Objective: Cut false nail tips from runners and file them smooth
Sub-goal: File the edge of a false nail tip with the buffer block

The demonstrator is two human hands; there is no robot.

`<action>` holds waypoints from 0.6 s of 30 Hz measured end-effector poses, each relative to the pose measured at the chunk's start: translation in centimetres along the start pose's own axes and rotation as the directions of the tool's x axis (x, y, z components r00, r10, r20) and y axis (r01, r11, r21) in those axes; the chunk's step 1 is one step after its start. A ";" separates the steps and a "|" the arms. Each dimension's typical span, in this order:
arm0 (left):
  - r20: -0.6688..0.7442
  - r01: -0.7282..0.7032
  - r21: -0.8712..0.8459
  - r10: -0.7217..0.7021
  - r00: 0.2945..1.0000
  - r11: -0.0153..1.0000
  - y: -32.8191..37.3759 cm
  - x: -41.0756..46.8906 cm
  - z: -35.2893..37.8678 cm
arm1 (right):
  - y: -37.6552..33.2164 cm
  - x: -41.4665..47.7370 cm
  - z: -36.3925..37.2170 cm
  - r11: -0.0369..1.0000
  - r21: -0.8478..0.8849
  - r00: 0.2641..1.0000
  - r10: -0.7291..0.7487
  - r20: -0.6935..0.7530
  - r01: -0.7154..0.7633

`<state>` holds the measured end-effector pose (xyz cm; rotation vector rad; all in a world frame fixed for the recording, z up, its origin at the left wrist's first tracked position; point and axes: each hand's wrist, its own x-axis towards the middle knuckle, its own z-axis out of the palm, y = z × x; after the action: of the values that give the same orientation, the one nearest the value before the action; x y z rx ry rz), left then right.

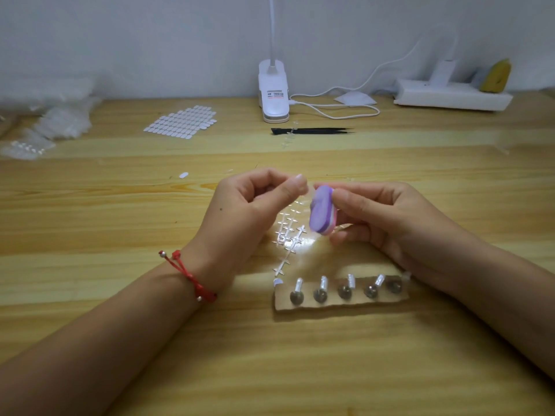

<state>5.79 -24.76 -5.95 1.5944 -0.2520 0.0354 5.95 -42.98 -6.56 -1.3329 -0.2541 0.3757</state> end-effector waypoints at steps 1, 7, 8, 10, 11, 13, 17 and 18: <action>0.028 -0.009 0.005 0.009 1.000 1.000 0.0 -0.1 0.0 | 0.0 0.0 -0.1 1.000 0.022 1.000 -0.007 -0.028 0.007; -0.043 0.008 -0.029 -0.009 0.999 1.000 -0.2 0.1 -0.1 | -0.2 -0.3 0.2 0.998 -0.062 0.998 0.021 0.067 -0.017; -0.066 0.021 -0.053 -0.025 0.998 0.998 -0.2 0.2 -0.1 | -0.2 -0.3 0.1 0.999 -0.042 0.999 0.011 0.050 -0.009; -0.077 0.044 -0.100 -0.052 0.996 0.994 -0.3 0.3 -0.2 | -0.2 0.0 0.0 1.000 0.017 1.000 -0.007 -0.006 0.007; -0.074 0.049 -0.113 -0.058 0.996 0.992 -0.3 0.4 -0.2 | -0.1 0.0 -0.1 0.999 0.039 0.999 -0.008 -0.034 0.010; -0.053 0.049 -0.108 -0.055 0.997 0.993 -0.4 0.4 -0.2 | 0.0 0.1 -0.2 0.999 0.052 0.998 -0.010 -0.060 0.014; 0.027 -0.025 -0.013 0.025 0.999 1.000 -0.4 0.3 -0.1 | 0.2 0.2 -0.3 0.997 0.068 0.996 -0.033 -0.082 0.038; 0.036 -0.036 0.002 0.036 0.999 0.999 -0.4 0.2 -0.1 | 0.2 0.2 -0.3 0.996 0.077 0.995 -0.038 -0.092 0.045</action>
<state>6.10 -24.71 -6.32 1.5942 -0.3089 0.0352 6.23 -43.16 -6.82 -1.2614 -0.1890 0.2871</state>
